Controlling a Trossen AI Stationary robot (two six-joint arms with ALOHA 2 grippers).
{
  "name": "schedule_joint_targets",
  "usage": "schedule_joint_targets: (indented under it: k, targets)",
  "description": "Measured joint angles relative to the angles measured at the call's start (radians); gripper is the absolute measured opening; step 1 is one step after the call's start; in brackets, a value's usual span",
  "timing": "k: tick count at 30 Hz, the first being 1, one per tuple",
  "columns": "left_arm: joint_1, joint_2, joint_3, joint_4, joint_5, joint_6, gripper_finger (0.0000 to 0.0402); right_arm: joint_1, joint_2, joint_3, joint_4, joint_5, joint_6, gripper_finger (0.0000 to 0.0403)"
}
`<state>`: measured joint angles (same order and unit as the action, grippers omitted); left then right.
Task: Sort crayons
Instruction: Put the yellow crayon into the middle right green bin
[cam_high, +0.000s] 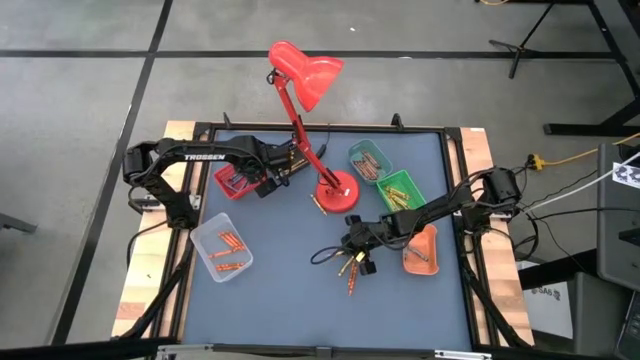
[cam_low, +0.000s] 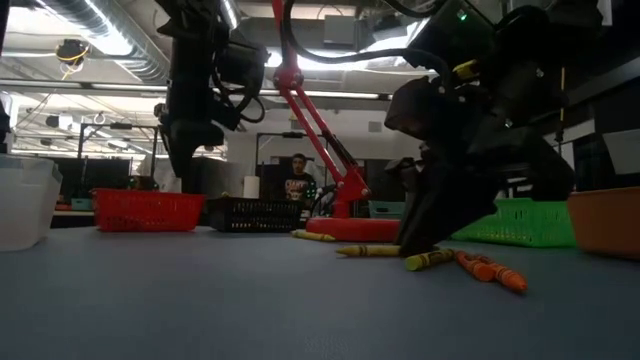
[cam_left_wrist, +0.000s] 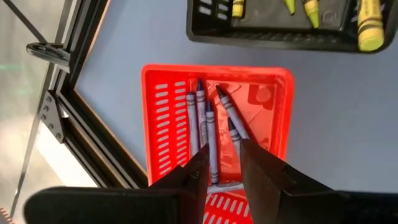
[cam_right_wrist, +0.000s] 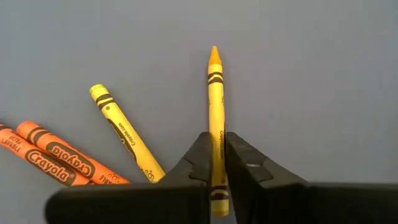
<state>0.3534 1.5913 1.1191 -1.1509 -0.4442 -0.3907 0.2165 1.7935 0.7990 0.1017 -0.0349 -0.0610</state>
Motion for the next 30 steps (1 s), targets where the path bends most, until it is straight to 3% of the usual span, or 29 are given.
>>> schedule_joint_targets:
  k: [9,17,22,30]
  targets:
    - [0.000,0.000,0.000,0.019,0.001,0.000,0.0073,-0.001,-0.010,-0.001,0.001,0.002,0.000,0.0022]
    - [0.000,0.000,0.000,0.019,0.001,0.000,0.0073,-0.002,-0.112,-0.004,-0.076,0.030,-0.001,0.0019]
    - [0.000,0.000,0.000,0.019,0.001,0.000,0.0073,-0.002,-0.214,-0.003,-0.182,0.128,0.001,0.0020]
    - [0.000,0.000,0.000,0.027,0.001,0.008,0.0073,-0.002,-0.381,-0.002,-0.372,0.396,0.043,0.0021]
